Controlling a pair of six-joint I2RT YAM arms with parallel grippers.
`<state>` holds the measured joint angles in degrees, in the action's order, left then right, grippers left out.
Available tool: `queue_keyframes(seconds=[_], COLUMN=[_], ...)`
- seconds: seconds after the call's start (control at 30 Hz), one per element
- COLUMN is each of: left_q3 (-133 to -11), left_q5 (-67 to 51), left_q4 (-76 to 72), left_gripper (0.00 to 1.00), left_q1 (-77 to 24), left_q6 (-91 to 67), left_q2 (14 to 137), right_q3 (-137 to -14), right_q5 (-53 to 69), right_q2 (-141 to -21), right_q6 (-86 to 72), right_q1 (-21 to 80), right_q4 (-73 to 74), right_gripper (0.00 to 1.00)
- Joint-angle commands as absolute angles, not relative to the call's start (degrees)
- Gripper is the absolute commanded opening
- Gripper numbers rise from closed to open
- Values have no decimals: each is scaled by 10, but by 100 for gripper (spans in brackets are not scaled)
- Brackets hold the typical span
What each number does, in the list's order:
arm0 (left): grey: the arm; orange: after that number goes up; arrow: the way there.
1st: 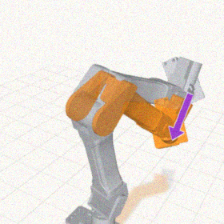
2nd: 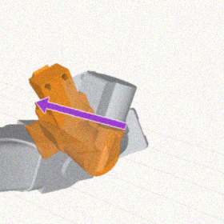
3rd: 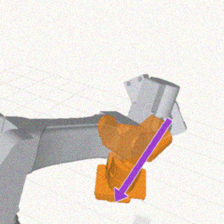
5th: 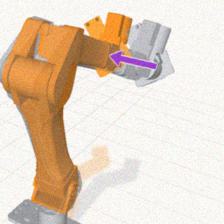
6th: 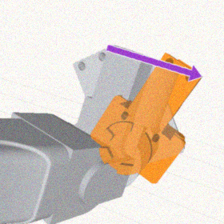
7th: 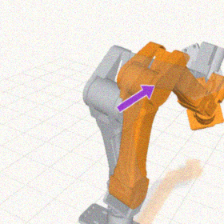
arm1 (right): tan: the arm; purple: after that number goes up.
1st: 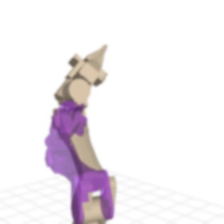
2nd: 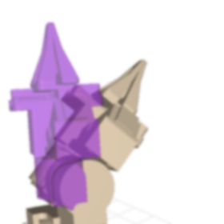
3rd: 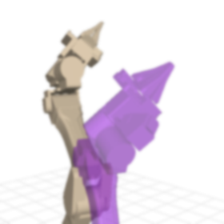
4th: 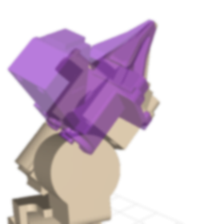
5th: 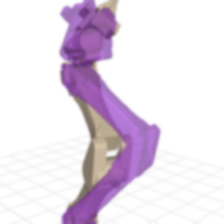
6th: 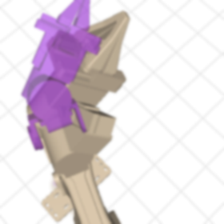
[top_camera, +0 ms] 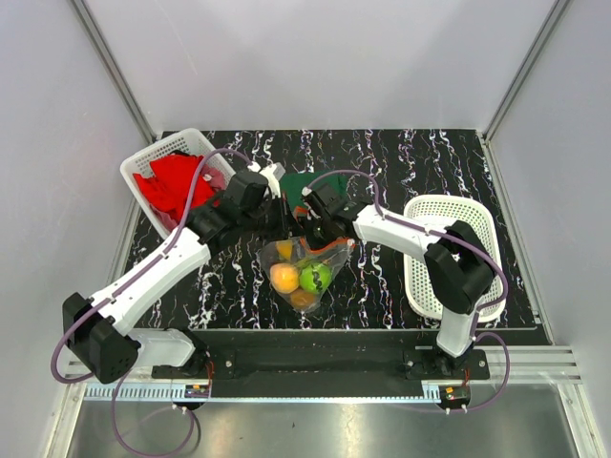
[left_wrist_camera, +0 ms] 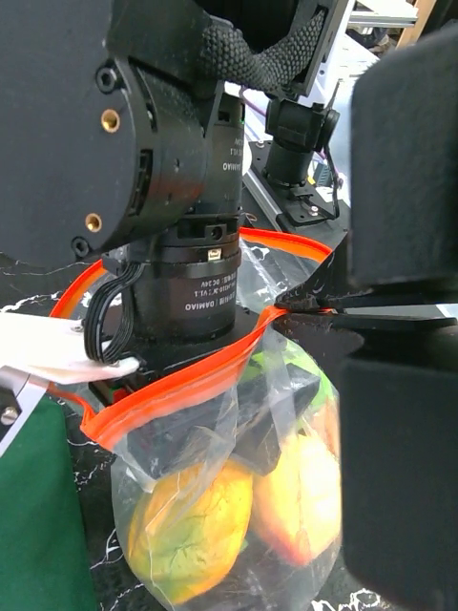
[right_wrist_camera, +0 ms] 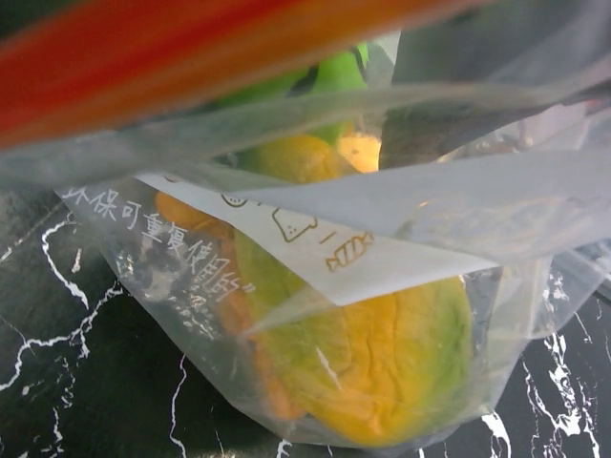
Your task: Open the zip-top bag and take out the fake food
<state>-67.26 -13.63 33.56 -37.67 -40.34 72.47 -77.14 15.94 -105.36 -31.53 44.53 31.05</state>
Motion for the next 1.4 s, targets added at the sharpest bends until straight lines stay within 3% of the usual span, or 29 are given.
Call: queue_keyframes(seconds=[0.0,0.13,0.17,0.23,0.4,0.63,0.93,1.03,1.2,1.37], left_q3=[-666,-653,-650,-647,-636,-627,-633,-626,-608,-606], left_q5=[-156,-150,-151,-151,-153,-151,-156,-173,-195,-217], left_q4=[302,302,301,302,303,315,324,317,293,263], left_gripper=[0,0,0,0,0,0,0,0,0,0], left_q1=[-374,-367,-366,-360,-350,-346,-341,-341,-341,-341], left_q6=[-394,-392,-392,-391,-386,-367,-329,-338,-365,-383], left_q2=[706,693,686,680,664,642,623,623,622,634], right_q3=[-771,-774,-773,-770,-760,-751,-723,-730,-766,-744], right_q5=[150,147,152,163,170,170,160,168,192,203], right_q2=[-1060,-1048,-1043,-1029,-981,-925,-831,-846,-916,-952], right_q6=[-306,-293,-289,-281,-275,-273,-275,-281,-282,-283], right_q1=[451,451,451,452,451,452,451,452,453,453], right_q4=[253,247,245,235,251,288,369,339,302,239], right_gripper=[72,58,47,36,14,0,0,4,17,39])
